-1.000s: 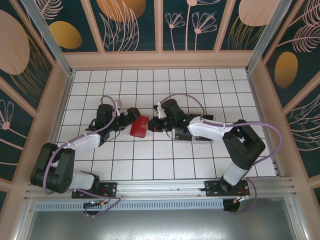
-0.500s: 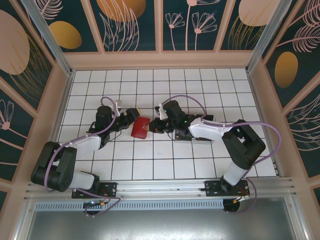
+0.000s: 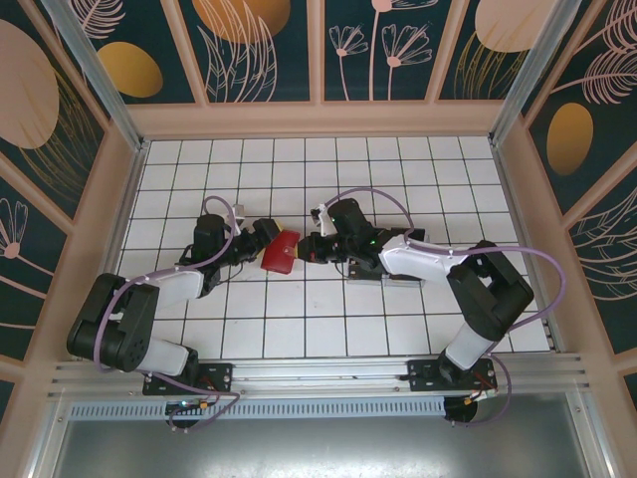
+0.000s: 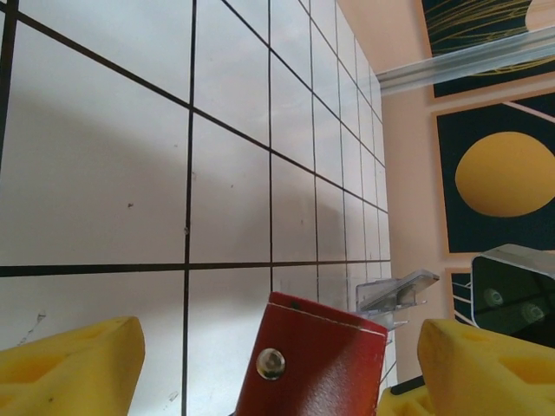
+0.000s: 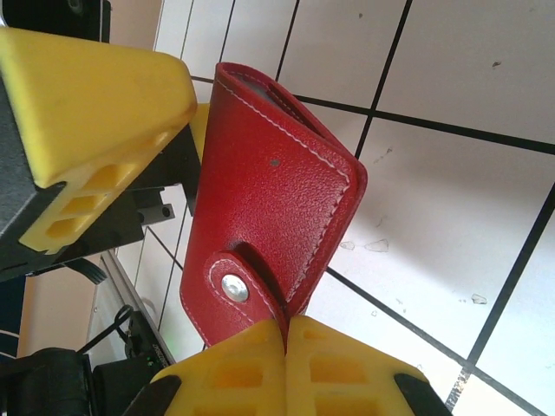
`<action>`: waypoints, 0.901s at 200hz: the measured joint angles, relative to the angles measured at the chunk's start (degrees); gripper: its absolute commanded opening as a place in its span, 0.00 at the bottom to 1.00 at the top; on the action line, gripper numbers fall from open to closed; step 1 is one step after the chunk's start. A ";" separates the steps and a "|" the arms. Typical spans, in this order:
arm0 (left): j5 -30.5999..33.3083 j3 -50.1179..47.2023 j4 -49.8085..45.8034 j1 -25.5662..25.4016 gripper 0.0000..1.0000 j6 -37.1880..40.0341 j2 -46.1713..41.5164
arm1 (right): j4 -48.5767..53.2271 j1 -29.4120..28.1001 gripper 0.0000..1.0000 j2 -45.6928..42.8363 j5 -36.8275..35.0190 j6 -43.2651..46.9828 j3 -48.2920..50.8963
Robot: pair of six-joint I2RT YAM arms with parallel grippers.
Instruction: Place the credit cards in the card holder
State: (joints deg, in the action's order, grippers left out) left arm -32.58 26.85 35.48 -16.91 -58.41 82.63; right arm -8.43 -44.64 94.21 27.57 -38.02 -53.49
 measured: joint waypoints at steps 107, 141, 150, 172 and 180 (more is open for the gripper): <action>-1.51 -0.15 5.35 -0.70 0.35 -1.49 1.09 | -2.29 0.09 0.00 0.00 1.14 -1.11 0.76; -1.92 -0.31 6.93 -1.01 0.09 -1.99 1.66 | -2.34 0.26 0.00 0.02 1.46 -1.36 0.76; -1.88 -0.35 7.58 -1.09 0.04 -2.49 1.66 | -2.23 0.37 0.11 0.02 1.42 -1.33 0.74; -1.22 -1.05 8.26 -1.29 0.00 -2.54 1.27 | -0.66 0.50 0.37 -0.24 -0.66 -1.05 0.57; -0.37 -1.75 8.07 -1.36 0.00 -2.54 0.63 | 0.81 0.59 0.41 -0.70 -2.43 -0.83 0.44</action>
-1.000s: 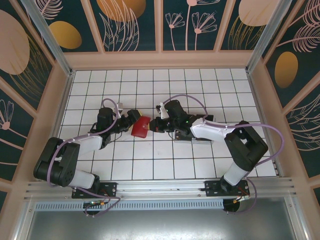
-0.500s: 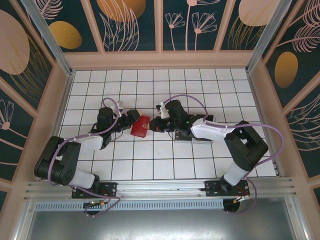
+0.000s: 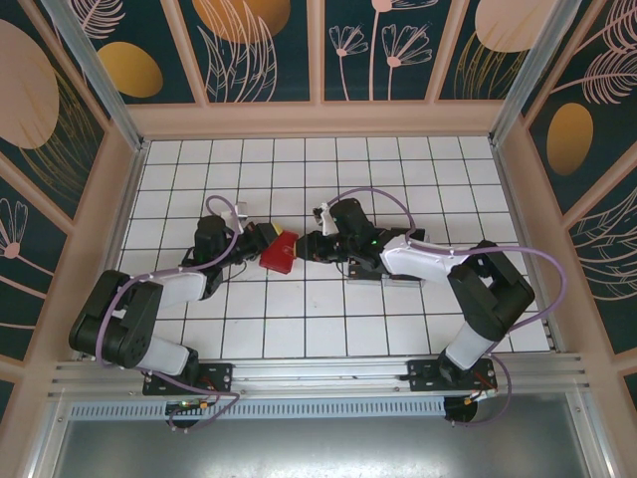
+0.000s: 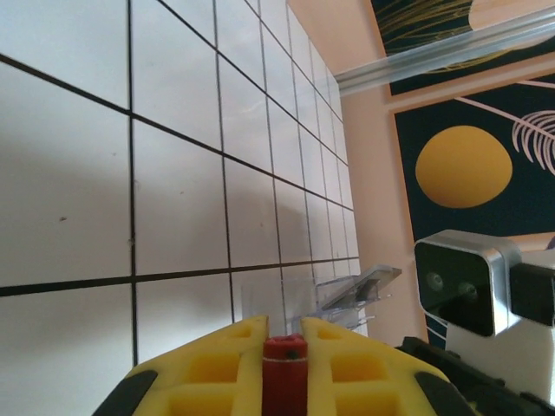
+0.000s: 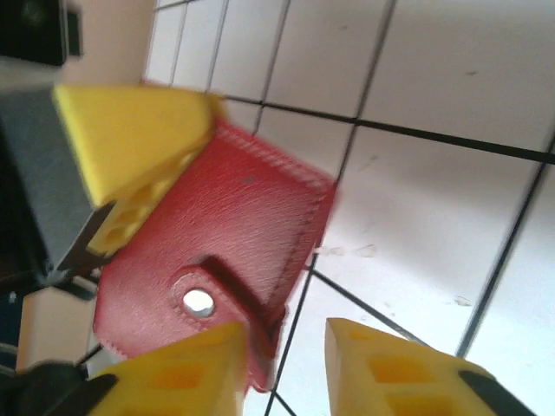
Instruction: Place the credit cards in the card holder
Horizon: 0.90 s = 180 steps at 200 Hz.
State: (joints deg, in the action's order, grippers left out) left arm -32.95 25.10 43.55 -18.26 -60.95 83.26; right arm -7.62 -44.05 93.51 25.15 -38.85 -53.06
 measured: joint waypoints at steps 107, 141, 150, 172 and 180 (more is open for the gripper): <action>14.43 -1.18 -6.97 -2.45 0.00 1.29 -11.08 | 13.05 -11.45 0.54 -0.68 -25.44 -1.09 -11.26; 15.63 -1.18 -8.11 -2.51 0.00 1.29 -11.08 | 14.78 -12.61 0.55 0.70 -28.52 -0.85 -13.09; 15.67 -1.18 -8.24 -2.56 0.00 1.29 -11.08 | 14.95 -12.66 0.55 0.96 -28.85 -0.68 -13.46; 15.72 -1.18 -8.26 -2.73 0.00 1.29 -11.08 | 15.19 -12.72 0.55 1.73 -29.51 -0.50 -14.40; 15.69 -1.18 -8.26 -2.75 0.00 1.29 -11.08 | 15.19 -12.79 0.55 2.12 -29.66 -0.48 -14.80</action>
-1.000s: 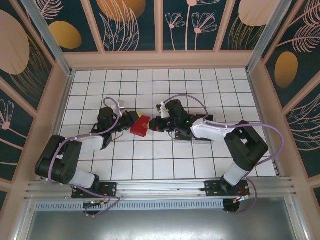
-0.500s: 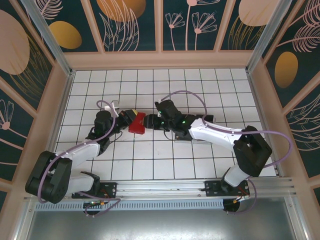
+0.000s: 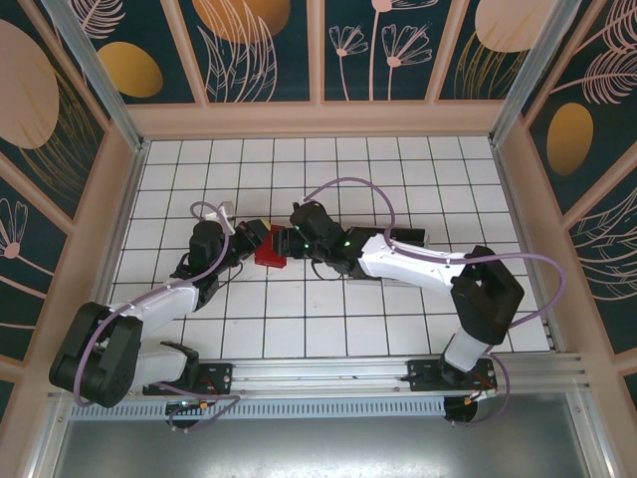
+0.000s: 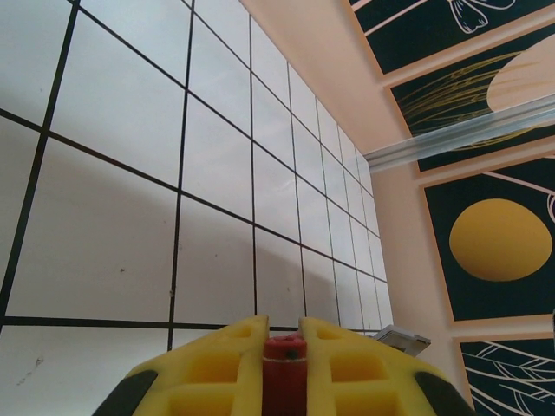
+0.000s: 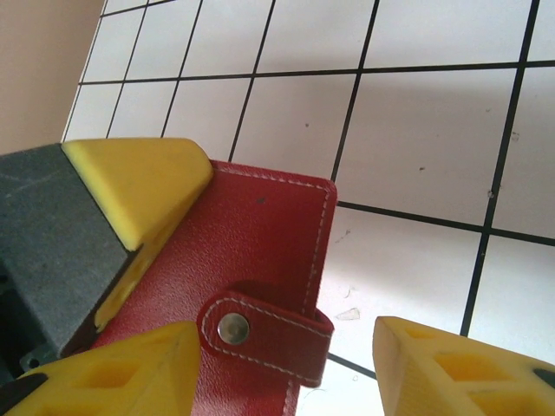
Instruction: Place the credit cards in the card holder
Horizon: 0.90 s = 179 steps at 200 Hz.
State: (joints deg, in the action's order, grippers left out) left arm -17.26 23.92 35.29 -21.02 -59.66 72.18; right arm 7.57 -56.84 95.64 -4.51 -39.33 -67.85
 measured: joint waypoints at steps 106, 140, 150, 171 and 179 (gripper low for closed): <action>0.92 0.07 -1.29 0.00 0.00 0.02 0.00 | 0.26 -1.03 0.30 4.72 -0.17 0.83 -3.15; 1.62 0.07 -2.56 0.00 0.00 0.02 -0.02 | 0.70 -1.11 0.00 4.74 -1.11 1.73 -3.34; 1.73 0.07 -2.56 0.00 0.00 0.04 -0.02 | 0.96 -1.11 0.00 4.74 -1.38 1.31 -3.34; 1.75 0.07 -2.56 0.00 0.00 0.04 -0.02 | 1.27 -1.09 0.00 4.48 -1.62 1.73 -2.86; 1.77 0.07 -2.56 0.00 0.00 0.04 -0.02 | 1.29 -0.94 0.00 3.91 -1.70 1.70 -1.97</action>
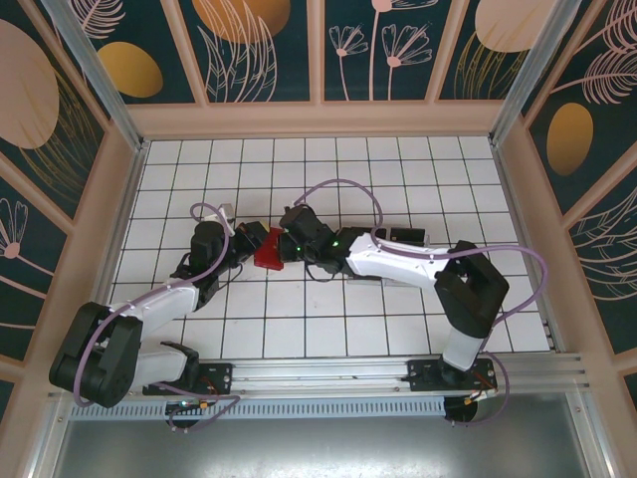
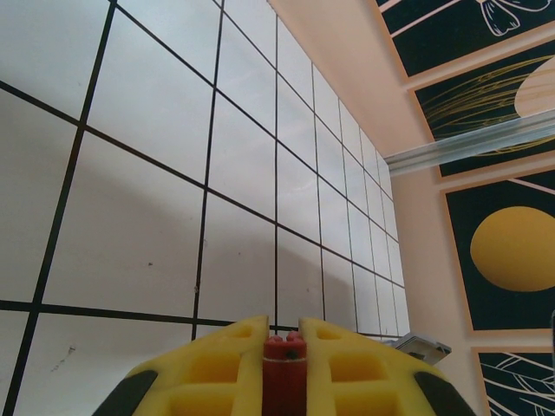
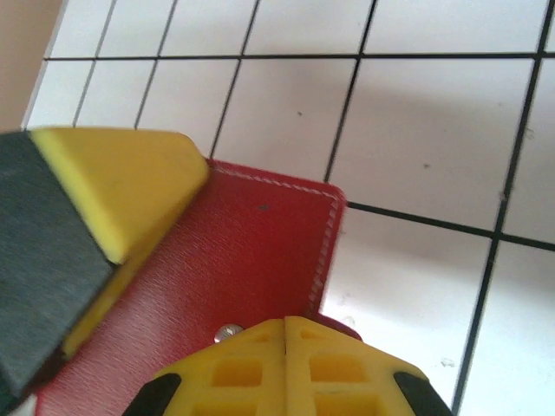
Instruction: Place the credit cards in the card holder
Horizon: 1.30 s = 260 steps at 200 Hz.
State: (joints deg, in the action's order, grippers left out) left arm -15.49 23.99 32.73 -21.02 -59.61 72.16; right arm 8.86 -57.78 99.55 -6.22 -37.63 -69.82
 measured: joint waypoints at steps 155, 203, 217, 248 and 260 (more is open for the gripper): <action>-0.07 -0.96 0.48 -0.02 0.00 0.44 0.00 | -4.46 1.92 0.60 -8.50 1.97 -4.79 10.75; -0.07 -0.96 0.48 -0.02 0.00 0.44 0.11 | -5.79 1.95 0.51 -8.15 3.30 -4.90 10.62; -0.07 -0.96 0.48 -0.02 0.00 0.44 0.11 | -6.14 2.01 0.47 -7.43 3.58 -5.01 10.62; -0.07 -0.96 0.50 -0.02 0.00 0.44 0.11 | -6.67 2.69 0.23 -5.35 4.79 -5.79 10.62; -0.07 -0.96 0.50 -0.02 0.00 0.44 0.11 | -6.99 3.06 0.10 -4.83 4.94 -5.90 10.62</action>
State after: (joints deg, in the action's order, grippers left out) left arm -15.55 23.03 33.23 -21.04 -59.18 72.27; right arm 1.87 -54.72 94.72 -1.28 -43.53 -59.20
